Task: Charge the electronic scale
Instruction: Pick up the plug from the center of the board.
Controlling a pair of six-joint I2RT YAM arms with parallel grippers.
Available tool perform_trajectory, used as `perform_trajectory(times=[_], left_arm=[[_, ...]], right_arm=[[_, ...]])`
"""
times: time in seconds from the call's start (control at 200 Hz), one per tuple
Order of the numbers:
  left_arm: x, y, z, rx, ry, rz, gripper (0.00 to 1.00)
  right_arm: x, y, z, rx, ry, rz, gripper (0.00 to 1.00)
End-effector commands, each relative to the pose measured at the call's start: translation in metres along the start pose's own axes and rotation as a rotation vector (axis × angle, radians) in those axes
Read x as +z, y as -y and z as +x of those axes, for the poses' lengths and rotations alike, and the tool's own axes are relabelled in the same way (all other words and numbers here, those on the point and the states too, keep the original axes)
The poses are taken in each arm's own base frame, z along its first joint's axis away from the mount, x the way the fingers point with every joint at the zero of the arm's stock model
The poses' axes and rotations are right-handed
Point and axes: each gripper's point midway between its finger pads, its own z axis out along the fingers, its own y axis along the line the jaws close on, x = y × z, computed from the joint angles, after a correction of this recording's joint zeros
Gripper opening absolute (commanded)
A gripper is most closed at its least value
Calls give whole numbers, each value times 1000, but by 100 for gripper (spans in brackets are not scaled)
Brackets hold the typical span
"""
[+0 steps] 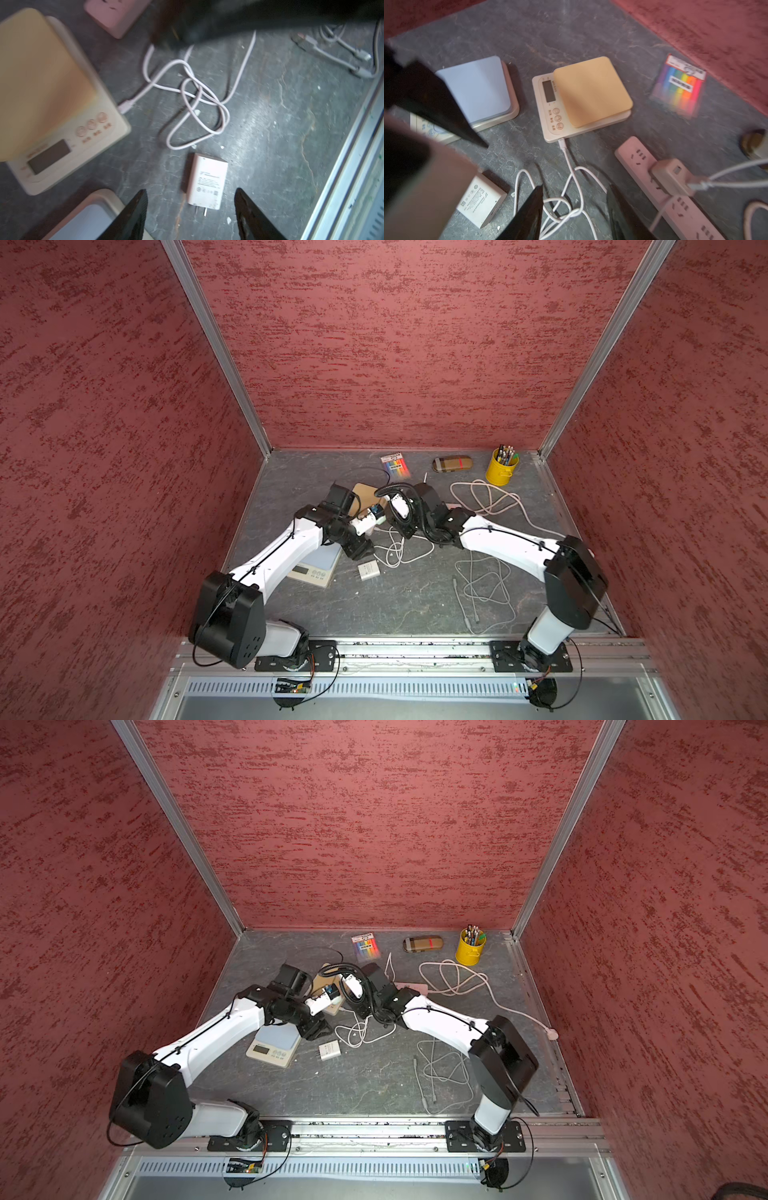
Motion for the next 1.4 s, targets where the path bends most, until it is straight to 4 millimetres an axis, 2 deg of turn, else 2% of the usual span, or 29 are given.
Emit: perform_trajectory(times=[0.0, 0.105, 0.155, 0.331, 0.406, 0.581, 0.716, 0.831, 0.927, 1.012, 1.092, 1.202, 1.297, 1.393], left_arm=[[12, 7, 30, 47, -138, 20, 68], [28, 19, 42, 66, -204, 56, 70], [34, 22, 46, 64, -226, 70, 71], [55, 29, 48, 60, -233, 116, 71], [64, 29, 49, 55, -245, 119, 70], [83, 29, 56, 34, -282, 145, 60], [82, 28, 57, 31, -293, 151, 52], [67, 29, 51, 48, -253, 122, 44], [46, 32, 36, 71, -171, 94, 41], [23, 38, 12, 103, -50, 84, 37], [4, 43, -15, 142, 95, 60, 37], [-16, 49, -56, 203, 286, 32, 37], [-26, 50, -85, 249, 409, 6, 37], [-29, 47, -101, 275, 471, -24, 37]], right_arm=[[-22, 23, -7, 130, 88, 115, 53], [-37, 34, 13, 229, 99, 165, 54], [-51, 38, 15, 282, 132, 175, 54], [-63, 38, 40, 394, 143, 164, 55], [-64, 38, 43, 406, 141, 160, 55], [-70, 45, 42, 497, 174, 178, 55], [-73, 47, 39, 650, 237, 126, 55], [-75, 45, 38, 766, 274, 33, 56], [-79, 40, 33, 844, 294, -93, 55], [-81, 30, 27, 896, 295, -218, 55], [-80, 11, 17, 909, 273, -357, 55], [-80, -28, 3, 883, 217, -566, 57], [-76, -49, -3, 835, 166, -604, 58], [-71, -54, -4, 810, 128, -585, 58]])
